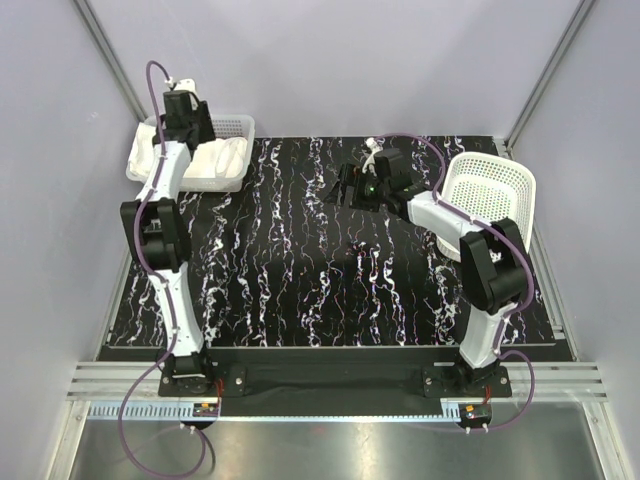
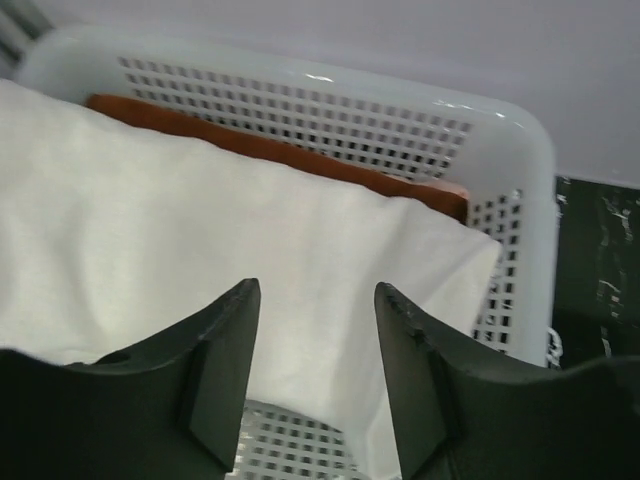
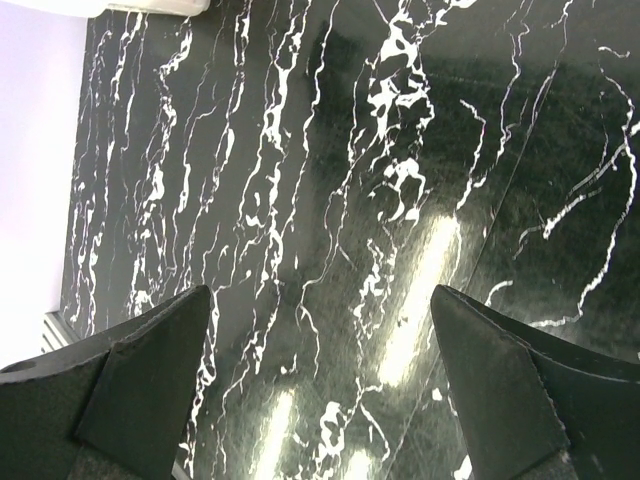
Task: Fold and stack the towels
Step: Neatly place the folded towel into the bin
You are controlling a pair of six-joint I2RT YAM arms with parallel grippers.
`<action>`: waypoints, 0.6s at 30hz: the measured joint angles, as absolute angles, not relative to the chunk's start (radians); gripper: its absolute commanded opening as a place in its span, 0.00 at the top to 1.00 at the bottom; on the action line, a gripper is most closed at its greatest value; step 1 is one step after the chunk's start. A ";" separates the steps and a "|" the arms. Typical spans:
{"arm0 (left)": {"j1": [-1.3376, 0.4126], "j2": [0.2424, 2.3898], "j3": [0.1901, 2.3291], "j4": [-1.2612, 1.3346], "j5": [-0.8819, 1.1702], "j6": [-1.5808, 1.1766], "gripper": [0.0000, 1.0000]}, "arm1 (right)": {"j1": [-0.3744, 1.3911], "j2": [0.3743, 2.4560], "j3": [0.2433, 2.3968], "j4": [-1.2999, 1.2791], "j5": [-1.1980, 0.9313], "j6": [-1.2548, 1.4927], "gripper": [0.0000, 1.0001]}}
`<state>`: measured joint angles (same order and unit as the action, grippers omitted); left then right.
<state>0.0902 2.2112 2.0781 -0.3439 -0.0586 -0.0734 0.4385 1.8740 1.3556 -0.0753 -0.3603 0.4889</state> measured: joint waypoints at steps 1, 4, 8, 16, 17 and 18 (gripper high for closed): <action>0.084 2.211 2.069 -0.345 -0.041 -0.088 0.51 | 0.439 1.864 1.349 -0.077 -0.360 0.487 0.00; 0.073 2.233 2.053 -0.376 -0.005 -0.139 0.54 | 0.439 1.838 1.340 -0.083 -0.360 0.475 0.00; 0.073 2.284 2.053 -0.392 0.027 -0.200 0.59 | 0.439 1.821 1.340 -0.083 -0.360 0.464 0.00; 0.066 2.345 2.053 -0.390 0.117 -0.284 0.57 | 0.439 1.820 1.338 -0.079 -0.361 0.463 0.00; 0.062 2.347 2.053 -0.387 0.124 -0.290 0.56 | 0.439 1.820 1.338 -0.079 -0.362 0.463 0.00; 0.058 2.347 2.053 -0.384 0.130 -0.297 0.55 | 0.439 1.820 1.338 -0.079 -0.362 0.463 0.00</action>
<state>0.0578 2.3474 2.0533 -0.3843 0.1295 -0.2966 0.4385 1.8198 1.3384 -0.0792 -0.3618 0.4629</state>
